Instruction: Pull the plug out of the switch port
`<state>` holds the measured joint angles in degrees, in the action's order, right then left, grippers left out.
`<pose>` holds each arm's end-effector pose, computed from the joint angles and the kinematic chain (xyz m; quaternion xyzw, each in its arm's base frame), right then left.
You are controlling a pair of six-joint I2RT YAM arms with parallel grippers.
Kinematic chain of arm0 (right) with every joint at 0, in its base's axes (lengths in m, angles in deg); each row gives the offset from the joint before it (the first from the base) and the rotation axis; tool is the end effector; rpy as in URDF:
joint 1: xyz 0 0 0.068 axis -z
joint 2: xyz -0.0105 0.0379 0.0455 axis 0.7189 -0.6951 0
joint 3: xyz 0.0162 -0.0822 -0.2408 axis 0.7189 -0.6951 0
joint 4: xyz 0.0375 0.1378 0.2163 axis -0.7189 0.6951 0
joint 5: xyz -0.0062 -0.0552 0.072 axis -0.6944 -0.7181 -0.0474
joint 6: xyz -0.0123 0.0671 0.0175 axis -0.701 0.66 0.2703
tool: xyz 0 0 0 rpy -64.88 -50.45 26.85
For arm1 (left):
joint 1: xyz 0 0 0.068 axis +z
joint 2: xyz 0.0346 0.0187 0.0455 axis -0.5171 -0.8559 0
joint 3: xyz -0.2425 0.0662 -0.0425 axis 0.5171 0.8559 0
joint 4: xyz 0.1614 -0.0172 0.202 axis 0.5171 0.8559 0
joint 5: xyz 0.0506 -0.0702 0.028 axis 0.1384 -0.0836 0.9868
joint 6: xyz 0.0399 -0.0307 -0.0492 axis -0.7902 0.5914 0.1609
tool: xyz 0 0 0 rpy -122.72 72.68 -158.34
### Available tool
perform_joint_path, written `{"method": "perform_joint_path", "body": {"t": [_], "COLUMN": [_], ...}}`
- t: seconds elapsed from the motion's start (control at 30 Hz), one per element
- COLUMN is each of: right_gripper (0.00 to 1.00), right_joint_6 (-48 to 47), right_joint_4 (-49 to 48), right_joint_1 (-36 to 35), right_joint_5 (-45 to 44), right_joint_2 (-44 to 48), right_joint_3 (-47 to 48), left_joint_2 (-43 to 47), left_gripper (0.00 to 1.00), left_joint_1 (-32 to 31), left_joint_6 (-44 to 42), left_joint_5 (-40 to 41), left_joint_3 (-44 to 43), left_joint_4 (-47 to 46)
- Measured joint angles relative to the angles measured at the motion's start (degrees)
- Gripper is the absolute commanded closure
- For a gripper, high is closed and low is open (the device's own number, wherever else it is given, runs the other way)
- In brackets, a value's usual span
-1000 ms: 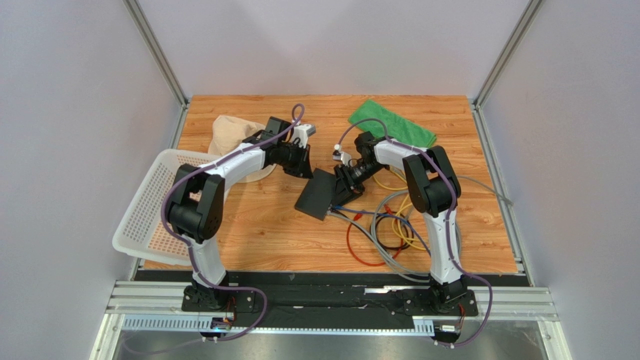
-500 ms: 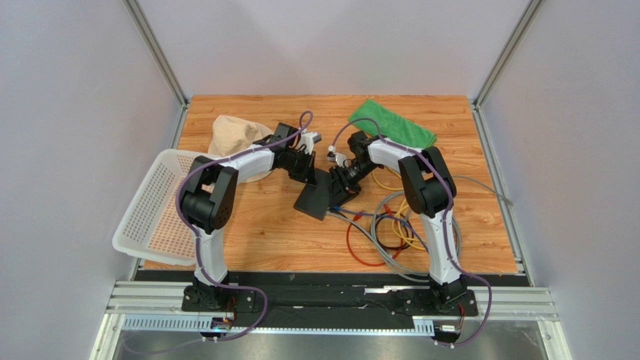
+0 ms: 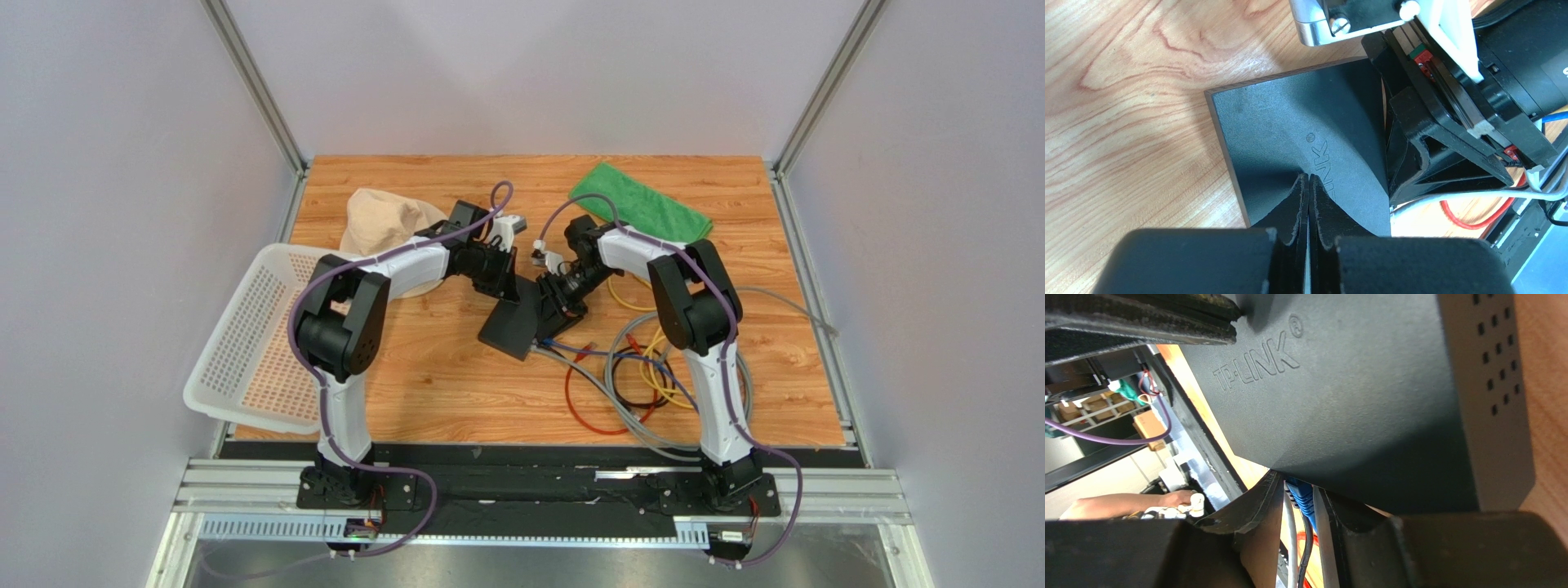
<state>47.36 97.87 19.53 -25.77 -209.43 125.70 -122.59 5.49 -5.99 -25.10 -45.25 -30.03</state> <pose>0.3487 0.2216 0.0868 0.2357 -0.8806 -0.4042 0.0746 0.3584 -0.2048 0.1378 0.2185 0.9007 -0.3226 0.1923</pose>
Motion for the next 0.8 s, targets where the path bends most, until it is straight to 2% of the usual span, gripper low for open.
{"method": "perform_joint_path", "body": {"t": [0.1, 0.2, 0.23, 0.33, 0.53, 0.63, 0.8], "right_gripper": [0.64, 0.69, 0.75, 0.84, 0.96, 1.00, 1.00], "right_joint_6": [-0.1, -0.3, -0.4, -0.1, 0.3, 0.3, 0.5], "right_joint_4": [0.1, 0.1, 0.1, 0.2, 0.3, 0.2, -1.0], "right_joint_1": [0.3, 0.7, 0.7, 0.8, 1.4, 1.7, 1.9], "right_joint_5": [0.9, 1.1, 1.2, 2.1, 4.0, 4.1, 5.0], "right_joint_2": [-0.2, -0.2, -0.3, -0.7, -1.2, -1.2, -1.0], "right_joint_3": [0.0, 0.1, 0.1, 0.1, 0.0, -0.2, -1.3], "left_joint_2": [0.0, 0.0, 0.0, 0.0, 0.0, 0.0, 0.0], "left_gripper": [1.00, 1.00, 1.00, 1.00, 1.00, 1.00, 1.00], "left_joint_1": [-0.2, -0.4, -0.4, -0.5, -0.6, -0.6, -0.7], "left_joint_6": [-0.1, -0.2, -0.2, -0.2, -0.3, -0.3, -0.6], "left_joint_5": [0.2, 0.4, 0.4, 0.5, 0.6, 0.6, 0.6], "left_joint_3": [0.0, 0.0, 0.0, 0.0, 0.0, 0.0, 0.0], "left_joint_4": [-0.2, -0.4, -0.4, -0.6, -0.7, -0.7, -0.8]}}
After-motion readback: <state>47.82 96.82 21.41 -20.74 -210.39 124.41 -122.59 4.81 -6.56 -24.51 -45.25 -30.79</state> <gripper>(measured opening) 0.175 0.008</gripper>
